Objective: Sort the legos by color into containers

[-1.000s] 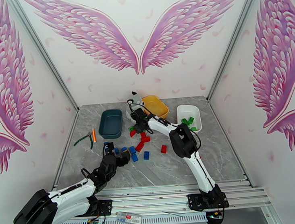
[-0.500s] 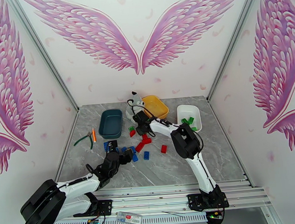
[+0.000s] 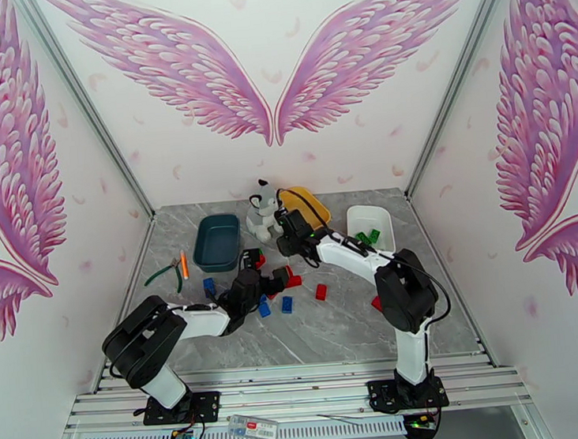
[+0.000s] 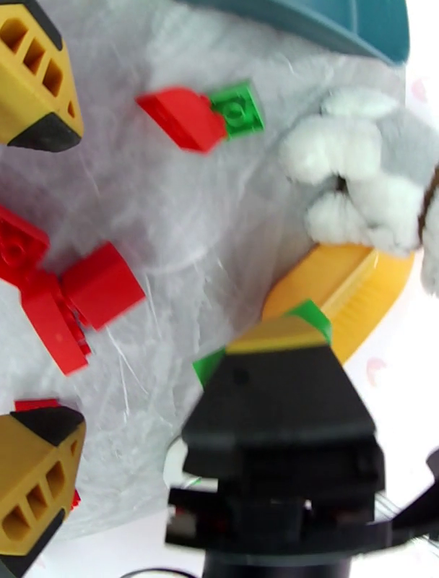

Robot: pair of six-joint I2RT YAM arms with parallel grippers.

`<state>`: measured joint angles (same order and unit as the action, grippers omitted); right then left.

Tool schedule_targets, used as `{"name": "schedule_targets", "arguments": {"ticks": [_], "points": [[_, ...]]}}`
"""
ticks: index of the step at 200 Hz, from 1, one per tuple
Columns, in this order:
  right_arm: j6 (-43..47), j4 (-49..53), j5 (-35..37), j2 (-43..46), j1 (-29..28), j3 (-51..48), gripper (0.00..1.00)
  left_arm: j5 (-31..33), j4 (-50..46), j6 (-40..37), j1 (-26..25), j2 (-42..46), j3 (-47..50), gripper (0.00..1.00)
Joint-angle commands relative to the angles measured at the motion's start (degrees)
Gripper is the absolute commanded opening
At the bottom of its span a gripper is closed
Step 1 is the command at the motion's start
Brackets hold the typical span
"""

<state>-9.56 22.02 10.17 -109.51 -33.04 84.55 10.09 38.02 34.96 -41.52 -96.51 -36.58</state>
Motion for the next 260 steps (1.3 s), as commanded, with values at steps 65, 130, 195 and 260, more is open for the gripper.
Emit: {"name": "schedule_targets", "arguments": {"ticks": [65, 130, 195, 260], "points": [[-11.27, 1.17, 4.92, 16.33, 20.36, -14.52, 0.28, -5.82, -2.40, -3.35, -5.20, -12.00, -19.63, 0.99], [-11.27, 4.87, 5.70, 13.99, 28.02, -12.22, 0.47, -3.95, -4.76, -6.23, -7.44, -11.07, -22.11, 0.99], [-11.81, 1.02, 1.00, 16.98, 26.10, -14.43, 0.72, 5.98, -3.07, -7.98, -6.27, 2.18, -8.15, 0.99], [-7.57, -5.30, 2.96, 16.25, 8.53, -13.12, 0.77, 10.14, -3.48, -2.41, 1.63, 14.06, 6.44, 0.99]]}}
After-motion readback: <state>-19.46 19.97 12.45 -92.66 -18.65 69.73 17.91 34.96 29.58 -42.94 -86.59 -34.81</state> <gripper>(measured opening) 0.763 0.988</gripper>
